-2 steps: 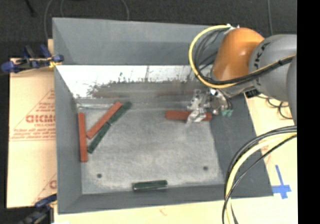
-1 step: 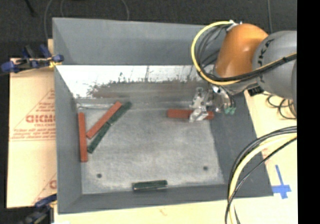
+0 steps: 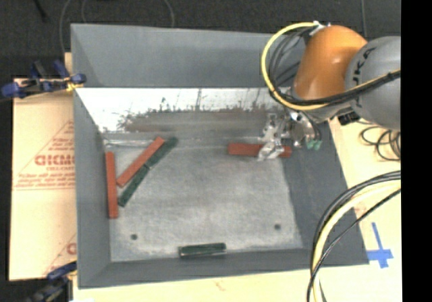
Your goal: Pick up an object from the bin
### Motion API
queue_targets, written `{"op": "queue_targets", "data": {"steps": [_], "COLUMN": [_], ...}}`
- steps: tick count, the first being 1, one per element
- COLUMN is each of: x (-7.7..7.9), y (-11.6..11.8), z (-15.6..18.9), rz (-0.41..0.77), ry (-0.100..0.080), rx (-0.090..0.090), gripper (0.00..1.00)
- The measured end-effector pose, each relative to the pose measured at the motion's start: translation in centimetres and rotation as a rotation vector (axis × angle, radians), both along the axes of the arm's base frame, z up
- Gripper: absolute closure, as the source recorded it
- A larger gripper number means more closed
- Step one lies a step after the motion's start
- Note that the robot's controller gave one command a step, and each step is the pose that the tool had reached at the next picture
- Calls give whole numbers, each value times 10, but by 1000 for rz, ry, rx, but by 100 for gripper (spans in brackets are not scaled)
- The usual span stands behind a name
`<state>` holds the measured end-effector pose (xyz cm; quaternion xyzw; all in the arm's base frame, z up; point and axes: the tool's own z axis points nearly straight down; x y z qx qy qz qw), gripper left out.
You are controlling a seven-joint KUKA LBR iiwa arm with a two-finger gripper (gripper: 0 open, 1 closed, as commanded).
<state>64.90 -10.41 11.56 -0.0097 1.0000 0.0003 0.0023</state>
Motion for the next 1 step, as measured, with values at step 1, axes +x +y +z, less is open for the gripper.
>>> {"op": "queue_targets", "data": {"steps": [1], "x": [0], "y": [0], "z": [16], "rz": [0], "ry": [1], "rx": [0], "gripper": [100]}}
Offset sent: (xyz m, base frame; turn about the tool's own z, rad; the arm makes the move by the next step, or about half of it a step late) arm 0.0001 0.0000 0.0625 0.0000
